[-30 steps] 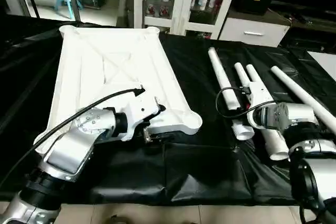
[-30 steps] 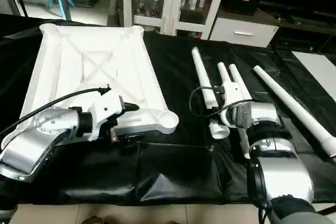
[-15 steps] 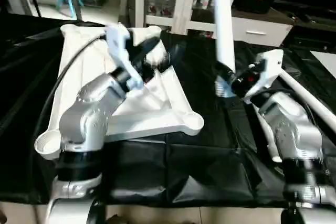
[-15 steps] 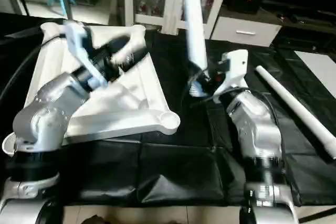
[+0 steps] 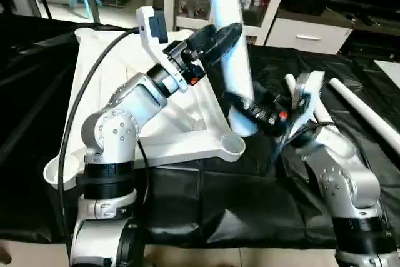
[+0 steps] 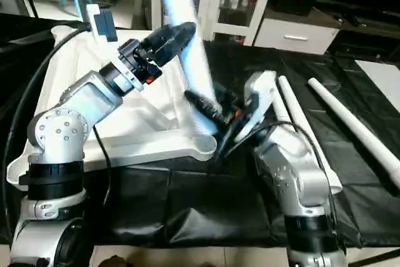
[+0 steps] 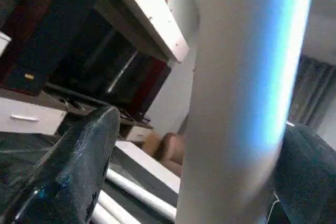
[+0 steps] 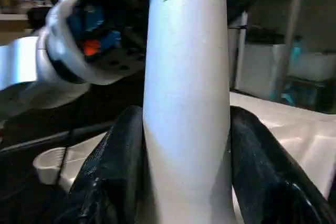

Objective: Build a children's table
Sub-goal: Pick table leg

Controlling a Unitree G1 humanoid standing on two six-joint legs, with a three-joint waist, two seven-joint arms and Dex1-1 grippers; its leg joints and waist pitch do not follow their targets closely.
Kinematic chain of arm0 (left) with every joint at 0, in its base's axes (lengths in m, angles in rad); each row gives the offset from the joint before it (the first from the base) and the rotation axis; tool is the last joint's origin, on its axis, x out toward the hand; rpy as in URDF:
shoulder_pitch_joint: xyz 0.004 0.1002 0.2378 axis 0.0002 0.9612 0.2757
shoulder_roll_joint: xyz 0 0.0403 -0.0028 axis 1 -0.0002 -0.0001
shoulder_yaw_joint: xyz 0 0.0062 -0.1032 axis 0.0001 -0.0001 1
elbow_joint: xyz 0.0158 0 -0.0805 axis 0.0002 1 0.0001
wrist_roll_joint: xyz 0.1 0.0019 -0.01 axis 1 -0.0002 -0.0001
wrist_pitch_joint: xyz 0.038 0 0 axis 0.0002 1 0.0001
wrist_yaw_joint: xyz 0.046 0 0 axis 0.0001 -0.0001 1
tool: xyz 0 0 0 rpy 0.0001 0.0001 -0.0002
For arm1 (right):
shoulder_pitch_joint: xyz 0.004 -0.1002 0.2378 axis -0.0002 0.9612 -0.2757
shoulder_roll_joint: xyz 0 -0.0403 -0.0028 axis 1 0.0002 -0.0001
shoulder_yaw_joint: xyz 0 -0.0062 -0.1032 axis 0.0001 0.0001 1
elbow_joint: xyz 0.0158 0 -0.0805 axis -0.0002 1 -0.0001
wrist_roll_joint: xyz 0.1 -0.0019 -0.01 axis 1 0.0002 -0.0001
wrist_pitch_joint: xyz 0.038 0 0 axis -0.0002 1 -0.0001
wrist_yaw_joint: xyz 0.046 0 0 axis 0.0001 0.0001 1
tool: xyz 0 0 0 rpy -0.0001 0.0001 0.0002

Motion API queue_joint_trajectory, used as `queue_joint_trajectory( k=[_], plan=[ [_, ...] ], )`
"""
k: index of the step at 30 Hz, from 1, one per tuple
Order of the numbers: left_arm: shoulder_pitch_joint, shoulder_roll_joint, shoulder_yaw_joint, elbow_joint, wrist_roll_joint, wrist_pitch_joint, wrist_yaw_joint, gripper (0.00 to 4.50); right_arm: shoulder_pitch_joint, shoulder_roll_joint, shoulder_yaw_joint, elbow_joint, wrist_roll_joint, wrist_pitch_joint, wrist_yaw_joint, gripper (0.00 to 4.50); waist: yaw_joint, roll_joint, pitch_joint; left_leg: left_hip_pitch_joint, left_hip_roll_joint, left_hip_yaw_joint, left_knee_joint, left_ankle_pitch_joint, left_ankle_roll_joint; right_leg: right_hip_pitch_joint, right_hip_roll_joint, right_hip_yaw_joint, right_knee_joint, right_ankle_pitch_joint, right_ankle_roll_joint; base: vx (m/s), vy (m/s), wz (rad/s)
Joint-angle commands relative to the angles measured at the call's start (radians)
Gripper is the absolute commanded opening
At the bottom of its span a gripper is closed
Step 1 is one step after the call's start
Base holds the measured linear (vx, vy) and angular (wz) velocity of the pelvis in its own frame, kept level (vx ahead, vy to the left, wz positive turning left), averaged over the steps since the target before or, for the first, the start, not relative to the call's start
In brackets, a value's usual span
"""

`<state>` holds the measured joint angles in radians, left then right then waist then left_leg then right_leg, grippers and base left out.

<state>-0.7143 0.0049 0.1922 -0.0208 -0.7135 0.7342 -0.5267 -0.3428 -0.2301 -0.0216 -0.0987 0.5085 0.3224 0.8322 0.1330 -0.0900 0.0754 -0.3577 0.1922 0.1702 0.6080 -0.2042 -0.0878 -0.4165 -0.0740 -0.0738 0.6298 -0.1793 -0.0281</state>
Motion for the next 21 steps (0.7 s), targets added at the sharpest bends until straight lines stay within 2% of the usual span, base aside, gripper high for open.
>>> queue_joint_trajectory(
  k=[1, 3, 5, 7, 10, 14, 15, 17, 19, 20, 21],
  plan=[
    [-0.019, 0.006, -0.029, -0.032, -0.017, 0.025, -0.034, 4.13, 0.007, -0.024, 0.0, -0.024, 0.013, 0.034, 0.0, 1.87, 0.002, 0.029, -0.077, 0.004, 0.036, -0.014, -0.077, -0.145, 0.006, 0.066, -0.068, 0.05, -0.078, -0.168, -0.153, 0.0, 0.0, 0.0],
    [-0.015, 0.018, -0.037, -0.05, -0.031, 0.041, -0.062, 4.07, 0.009, -0.033, -0.001, -0.021, 0.011, 0.053, -0.011, 1.87, 0.006, 0.028, -0.076, 0.002, 0.034, -0.012, -0.076, -0.128, 0.006, 0.067, -0.068, 0.051, -0.077, -0.156, -0.157, 0.0, 0.0, 0.0],
    [-0.01, 0.033, -0.054, -0.054, -0.032, 0.055, -0.055, 3.74, 0.01, -0.037, -0.002, -0.026, 0.015, 0.062, -0.014, 1.87, 0.009, 0.03, -0.076, 0.002, 0.034, -0.011, -0.076, -0.129, 0.006, 0.066, -0.068, 0.051, -0.077, -0.161, -0.16, 0.0, 0.0, 0.0],
    [-0.009, 0.037, -0.059, -0.053, -0.03, 0.059, -0.05, 3.66, 0.01, -0.038, -0.003, -0.027, 0.016, 0.064, -0.014, 1.87, 0.009, 0.03, -0.077, 0.002, 0.033, -0.011, -0.075, -0.129, 0.007, 0.067, -0.067, 0.05, -0.076, -0.167, -0.155, 0.0, 0.0, 0.0],
    [-0.001, 0.059, -0.086, -0.042, 0.02, 0.045, -0.022, 3.4, 0.005, -0.033, -0.014, -0.022, 0.022, 0.068, -0.028, 1.87, 0.009, 0.034, -0.077, 0.002, 0.035, -0.012, -0.076, -0.131, 0.004, 0.066, -0.068, 0.05, -0.079, -0.19, -0.142, 0.0, 0.0, 0.0],
    [0.004, 0.062, -0.089, -0.047, 0.023, 0.05, -0.02, 3.07, 0.005, -0.033, -0.012, -0.022, 0.022, 0.069, -0.033, 1.87, 0.01, 0.036, -0.078, 0.001, 0.034, -0.012, -0.076, -0.125, -0.001, 0.066, -0.068, 0.05, -0.078, -0.173, -0.142, 0.0, 0.0, 0.0],
    [0.009, 0.059, -0.085, -0.052, 0.008, 0.072, -0.022, 3.01, 0.007, -0.034, -0.006, -0.022, 0.021, 0.071, -0.033, 1.87, 0.011, 0.056, -0.079, 0.003, 0.034, -0.014, -0.076, -0.127, -0.005, 0.065, -0.068, 0.05, -0.074, -0.162, -0.148, 0.0, 0.0, 0.0],
    [0.009, 0.059, -0.085, -0.052, 0.008, 0.072, -0.022, 2.82, 0.007, -0.034, -0.006, -0.022, 0.021, 0.071, -0.033, 1.87, 0.008, 0.042, -0.079, 0.002, 0.033, -0.012, -0.075, -0.127, -0.002, 0.068, -0.065, 0.049, -0.075, -0.14, -0.155, 0.0, 0.0, 0.0],
    [0.009, 0.059, -0.085, -0.052, 0.001, 0.08, -0.021, 2.64, 0.007, -0.034, -0.006, -0.022, 0.021, 0.074, -0.034, 1.87, 0.01, 0.043, -0.079, 0.001, 0.032, -0.011, -0.074, -0.121, 0.005, 0.069, -0.067, 0.05, -0.075, -0.148, -0.157, 0.0, 0.0, 0.0],
    [0.009, 0.059, -0.085, -0.052, 0.001, 0.08, -0.021, 2.64, 0.007, -0.034, -0.006, -0.022, 0.021, 0.074, -0.034, 1.87, 0.01, 0.046, -0.079, 0.0, 0.032, -0.011, -0.074, -0.119, 0.006, 0.069, -0.068, 0.05, -0.076, -0.154, -0.157, 0.0, 0.0, 0.0],
    [0.006, 0.06, -0.083, -0.049, -0.011, 0.087, -0.022, 2.48, 0.009, -0.037, -0.007, -0.025, 0.021, 0.077, -0.035, 1.87, 0.011, 0.063, -0.08, 0.001, 0.032, -0.014, -0.074, -0.121, 0.002, 0.067, -0.067, 0.05, -0.074, -0.153, -0.159, 0.0, 0.0, 0.0]
  ],
)
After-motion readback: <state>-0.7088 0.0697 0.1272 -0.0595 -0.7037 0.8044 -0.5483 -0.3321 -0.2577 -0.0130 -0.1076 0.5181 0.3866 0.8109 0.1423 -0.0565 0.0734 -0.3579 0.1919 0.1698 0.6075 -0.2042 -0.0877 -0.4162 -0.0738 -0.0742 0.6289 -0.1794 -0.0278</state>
